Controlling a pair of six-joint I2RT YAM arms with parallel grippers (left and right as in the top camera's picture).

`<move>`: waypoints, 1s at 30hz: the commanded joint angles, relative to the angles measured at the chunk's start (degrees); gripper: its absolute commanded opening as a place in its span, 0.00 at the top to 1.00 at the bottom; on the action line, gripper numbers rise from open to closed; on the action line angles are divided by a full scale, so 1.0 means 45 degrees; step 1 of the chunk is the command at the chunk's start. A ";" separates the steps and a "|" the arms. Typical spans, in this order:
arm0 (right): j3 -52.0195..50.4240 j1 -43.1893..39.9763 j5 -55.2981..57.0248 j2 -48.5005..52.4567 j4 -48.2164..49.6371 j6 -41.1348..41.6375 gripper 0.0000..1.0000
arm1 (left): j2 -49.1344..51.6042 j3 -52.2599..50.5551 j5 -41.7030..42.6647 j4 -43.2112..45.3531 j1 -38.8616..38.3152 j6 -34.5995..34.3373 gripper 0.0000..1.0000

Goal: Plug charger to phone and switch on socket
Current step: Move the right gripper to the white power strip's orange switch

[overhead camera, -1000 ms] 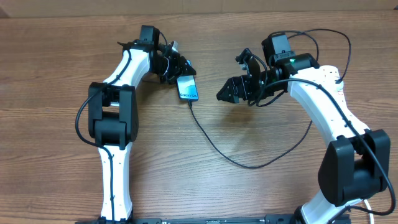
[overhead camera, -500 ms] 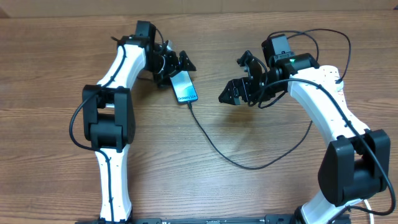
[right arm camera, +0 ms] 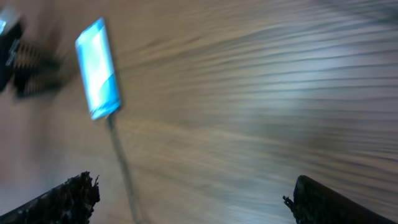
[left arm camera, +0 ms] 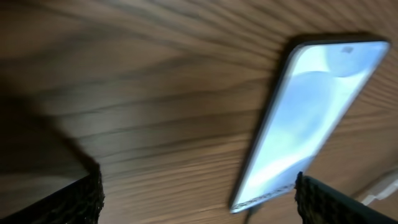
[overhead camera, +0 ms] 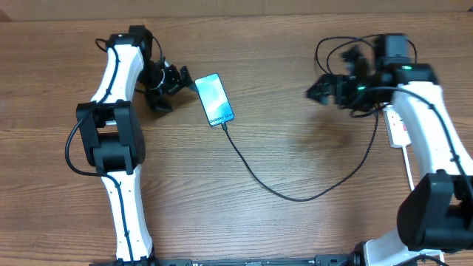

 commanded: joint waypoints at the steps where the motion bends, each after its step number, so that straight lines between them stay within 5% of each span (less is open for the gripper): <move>1: 0.0223 -0.1467 0.0724 -0.0384 0.0539 0.0690 0.01 | 0.0063 0.1438 -0.1336 -0.0811 -0.0131 0.0981 0.00; 9: 0.0214 -0.4765 0.2385 -0.0340 0.2948 0.2098 0.26 | -0.1501 0.2487 -0.1399 -0.2098 -0.1307 0.1695 0.00; 11: 0.0204 -0.5187 0.2783 -0.0228 0.3604 0.2229 0.61 | -0.1860 0.2492 -0.1394 -0.2166 -0.1666 0.1690 0.00; 12: 0.0204 -0.5333 0.2924 -0.0151 0.3857 0.2259 0.88 | -0.2016 0.2487 -0.1394 -0.2200 -0.1846 0.1690 0.00; 13: 0.0204 -0.5469 0.3094 0.0015 0.4153 0.2399 0.96 | -0.2176 0.2487 -0.1394 -0.2210 -0.2064 0.1690 0.00; 30: 0.0204 -0.5727 0.3235 0.3832 0.5979 0.4046 0.96 | -0.2788 0.2492 -0.1409 -0.2220 -0.4410 0.1671 0.00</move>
